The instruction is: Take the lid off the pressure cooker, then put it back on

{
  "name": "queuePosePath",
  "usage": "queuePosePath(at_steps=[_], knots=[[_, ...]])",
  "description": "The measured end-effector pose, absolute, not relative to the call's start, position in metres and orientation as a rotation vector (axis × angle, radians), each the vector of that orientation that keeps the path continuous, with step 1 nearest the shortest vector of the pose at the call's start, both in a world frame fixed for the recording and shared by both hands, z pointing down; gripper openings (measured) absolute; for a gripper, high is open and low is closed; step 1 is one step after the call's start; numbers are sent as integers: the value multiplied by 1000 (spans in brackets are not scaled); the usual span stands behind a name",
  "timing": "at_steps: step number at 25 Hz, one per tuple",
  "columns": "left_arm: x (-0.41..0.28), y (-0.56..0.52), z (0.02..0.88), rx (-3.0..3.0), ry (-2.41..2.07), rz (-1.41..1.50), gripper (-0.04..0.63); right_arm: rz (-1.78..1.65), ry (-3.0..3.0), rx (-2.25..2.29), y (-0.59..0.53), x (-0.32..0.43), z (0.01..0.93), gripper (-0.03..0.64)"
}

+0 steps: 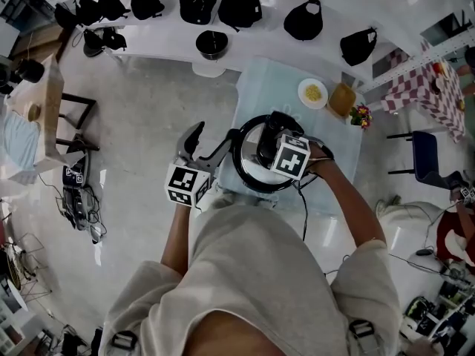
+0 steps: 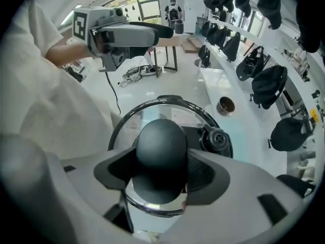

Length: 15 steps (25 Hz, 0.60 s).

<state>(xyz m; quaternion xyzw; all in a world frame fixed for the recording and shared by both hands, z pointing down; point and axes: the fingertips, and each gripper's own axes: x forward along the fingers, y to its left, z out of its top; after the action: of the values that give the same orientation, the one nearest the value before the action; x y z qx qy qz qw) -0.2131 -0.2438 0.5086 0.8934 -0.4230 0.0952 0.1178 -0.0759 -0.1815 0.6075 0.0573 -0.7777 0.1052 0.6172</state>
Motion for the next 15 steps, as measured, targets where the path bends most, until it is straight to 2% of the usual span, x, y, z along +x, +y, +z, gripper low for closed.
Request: queuePosePath(at_steps=[15], knots=[[-185,-242,502,2647,-1172,271,324,284,-1869,223,-183,-74,600,299]])
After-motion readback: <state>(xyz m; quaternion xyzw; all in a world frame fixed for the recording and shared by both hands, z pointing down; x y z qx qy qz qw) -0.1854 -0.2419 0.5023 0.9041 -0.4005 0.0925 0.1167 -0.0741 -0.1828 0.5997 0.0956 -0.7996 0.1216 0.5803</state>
